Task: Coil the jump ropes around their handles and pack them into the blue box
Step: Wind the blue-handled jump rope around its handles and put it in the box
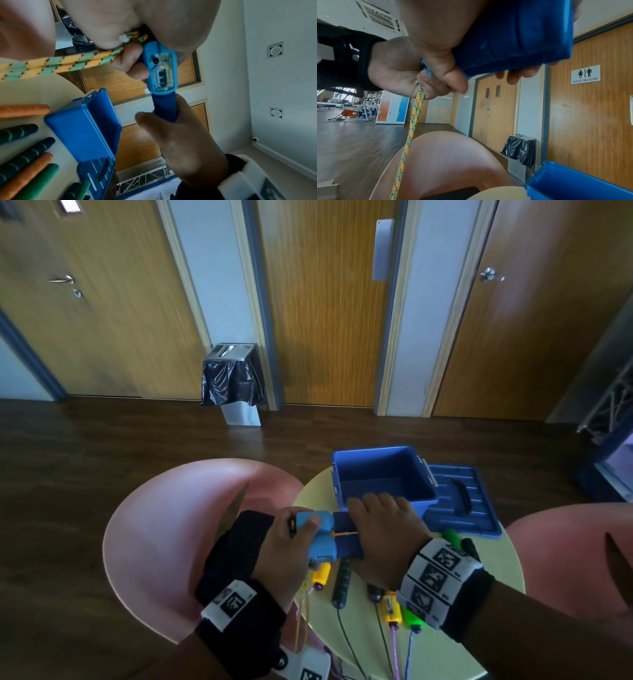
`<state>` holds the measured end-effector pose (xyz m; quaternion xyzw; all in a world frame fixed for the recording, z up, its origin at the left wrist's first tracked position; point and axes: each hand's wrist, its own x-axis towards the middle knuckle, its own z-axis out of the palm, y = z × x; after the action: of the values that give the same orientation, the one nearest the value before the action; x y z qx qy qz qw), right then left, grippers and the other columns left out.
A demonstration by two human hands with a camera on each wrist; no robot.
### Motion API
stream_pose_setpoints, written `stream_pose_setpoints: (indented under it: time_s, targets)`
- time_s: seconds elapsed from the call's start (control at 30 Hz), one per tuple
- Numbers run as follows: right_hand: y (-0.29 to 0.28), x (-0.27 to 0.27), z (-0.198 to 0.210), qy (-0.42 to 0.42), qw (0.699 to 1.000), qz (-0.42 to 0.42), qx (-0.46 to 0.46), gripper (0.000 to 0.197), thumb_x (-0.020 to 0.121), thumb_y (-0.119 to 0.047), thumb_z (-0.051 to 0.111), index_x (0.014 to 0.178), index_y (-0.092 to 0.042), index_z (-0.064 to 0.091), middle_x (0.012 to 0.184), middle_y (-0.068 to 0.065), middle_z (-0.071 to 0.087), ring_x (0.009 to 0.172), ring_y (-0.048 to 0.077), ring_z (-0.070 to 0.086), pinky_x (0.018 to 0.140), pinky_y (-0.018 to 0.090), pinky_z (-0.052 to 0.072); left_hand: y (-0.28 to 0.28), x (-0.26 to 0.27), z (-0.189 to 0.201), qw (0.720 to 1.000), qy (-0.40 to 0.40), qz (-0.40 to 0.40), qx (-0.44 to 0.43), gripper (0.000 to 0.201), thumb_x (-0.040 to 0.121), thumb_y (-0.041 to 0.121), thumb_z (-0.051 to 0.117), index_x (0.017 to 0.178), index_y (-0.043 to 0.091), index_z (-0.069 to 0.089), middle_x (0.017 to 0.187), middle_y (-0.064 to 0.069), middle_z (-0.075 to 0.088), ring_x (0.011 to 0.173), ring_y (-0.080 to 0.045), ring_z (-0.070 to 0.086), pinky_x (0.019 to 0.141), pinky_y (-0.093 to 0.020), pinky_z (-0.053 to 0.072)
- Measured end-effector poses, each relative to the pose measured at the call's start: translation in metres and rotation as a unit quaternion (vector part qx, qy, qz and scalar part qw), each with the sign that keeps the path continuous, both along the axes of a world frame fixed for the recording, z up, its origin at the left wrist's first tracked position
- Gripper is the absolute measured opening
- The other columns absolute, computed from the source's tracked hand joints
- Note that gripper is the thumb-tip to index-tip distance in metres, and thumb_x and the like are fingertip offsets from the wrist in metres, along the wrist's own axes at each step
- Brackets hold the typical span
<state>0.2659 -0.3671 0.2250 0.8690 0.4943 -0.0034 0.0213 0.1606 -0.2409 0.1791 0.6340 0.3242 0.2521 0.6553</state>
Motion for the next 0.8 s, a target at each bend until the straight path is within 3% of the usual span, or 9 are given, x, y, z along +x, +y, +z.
stream_pose_setpoints:
  time_s: [0.13, 0.23, 0.3, 0.43, 0.5, 0.6, 0.63, 0.73, 0.8]
  targets:
    - [-0.036, 0.023, 0.011, 0.017, 1.0, 0.016, 0.008, 0.045, 0.074, -0.051, 0.056, 0.108, -0.025, 0.044, 0.104, -0.002, 0.056, 0.097, 0.026, 0.057, 0.086, 0.041, 0.04, -0.038, 0.015, 0.007, 1.0, -0.006, 0.006, 0.025, 0.007, 0.095, 0.021, 0.062, 0.094, 0.014, 0.061, 0.087, -0.015, 0.065, 0.06, -0.021, 0.062, 0.049, -0.032, 0.047]
    - [-0.064, 0.037, 0.014, 0.03, 0.999, 0.032, 0.002, 0.043, 0.076, -0.05, 0.057, 0.108, -0.029, 0.038, 0.104, -0.004, 0.053, 0.097, 0.025, 0.057, 0.077, 0.039, 0.036, -0.069, 0.022, 0.012, 1.0, -0.011, -0.003, 0.0, 0.011, 0.097, 0.02, 0.059, 0.099, 0.009, 0.06, 0.082, -0.012, 0.065, 0.053, -0.015, 0.059, 0.045, -0.027, 0.045]
    - [-0.081, 0.044, 0.014, 0.036, 0.998, 0.041, 0.008, 0.037, 0.075, -0.047, 0.057, 0.1, -0.031, 0.035, 0.1, -0.004, 0.054, 0.095, 0.026, 0.059, 0.074, 0.037, 0.035, -0.087, 0.026, 0.015, 1.0, -0.011, -0.013, -0.023, 0.013, 0.097, 0.022, 0.058, 0.1, 0.009, 0.061, 0.08, -0.012, 0.063, 0.052, -0.014, 0.057, 0.044, -0.026, 0.043]
    - [-0.112, 0.058, -0.001, 0.171, 0.984, -0.039, 0.026, 0.025, 0.073, -0.042, 0.052, 0.084, -0.03, 0.032, 0.082, -0.008, 0.054, 0.079, 0.019, 0.06, 0.071, 0.033, 0.048, -0.113, 0.028, 0.02, 0.996, -0.044, -0.047, -0.057, 0.031, 0.101, 0.035, 0.048, 0.09, 0.009, 0.061, 0.069, -0.008, 0.052, 0.052, -0.015, 0.048, 0.042, -0.025, 0.032]
    - [-0.128, 0.064, -0.011, 0.262, 0.96, -0.076, 0.057, 0.021, 0.071, -0.041, 0.052, 0.08, -0.029, 0.037, 0.079, -0.008, 0.054, 0.072, 0.014, 0.056, 0.064, 0.032, 0.045, -0.12, 0.03, 0.022, 0.996, -0.075, -0.046, 0.002, 0.04, 0.099, 0.042, 0.046, 0.087, 0.007, 0.062, 0.067, -0.01, 0.044, 0.053, -0.016, 0.039, 0.044, -0.027, 0.026]
    - [-0.149, 0.063, -0.014, 0.413, 0.877, -0.153, 0.191, 0.026, 0.061, -0.033, 0.061, 0.074, -0.018, 0.044, 0.066, 0.0, 0.049, 0.056, 0.017, 0.046, 0.055, 0.029, 0.035, -0.135, 0.034, 0.023, 0.991, -0.091, -0.032, 0.096, 0.03, 0.097, 0.028, 0.051, 0.087, 0.001, 0.062, 0.062, 0.004, 0.041, 0.054, -0.011, 0.035, 0.047, -0.025, 0.035]
    - [-0.153, 0.061, -0.012, 0.475, 0.827, -0.179, 0.242, 0.027, 0.057, -0.029, 0.061, 0.073, -0.014, 0.045, 0.061, 0.005, 0.045, 0.052, 0.021, 0.042, 0.055, 0.03, 0.033, -0.144, 0.037, 0.022, 0.993, -0.093, -0.034, 0.07, 0.03, 0.1, 0.024, 0.05, 0.085, 0.001, 0.062, 0.056, 0.01, 0.039, 0.049, -0.008, 0.034, 0.044, -0.02, 0.033]
    - [-0.164, 0.057, -0.004, 0.662, 0.629, -0.231, 0.336, 0.03, 0.052, -0.016, 0.06, 0.078, -0.008, 0.049, 0.055, 0.009, 0.041, 0.048, 0.022, 0.038, 0.05, 0.029, 0.029, -0.168, 0.043, 0.019, 0.996, -0.059, -0.068, -0.005, 0.035, 0.105, 0.02, 0.045, 0.076, 0.004, 0.058, 0.043, 0.011, 0.031, 0.037, -0.005, 0.026, 0.038, -0.016, 0.024]
    - [-0.172, 0.055, 0.003, 0.733, 0.54, -0.223, 0.348, 0.033, 0.047, -0.016, 0.062, 0.078, -0.011, 0.052, 0.058, 0.007, 0.043, 0.049, 0.022, 0.039, 0.051, 0.027, 0.029, -0.179, 0.048, 0.017, 0.995, -0.05, -0.083, 0.022, 0.037, 0.104, 0.021, 0.045, 0.072, 0.008, 0.058, 0.044, 0.008, 0.03, 0.038, -0.008, 0.024, 0.043, -0.018, 0.022]
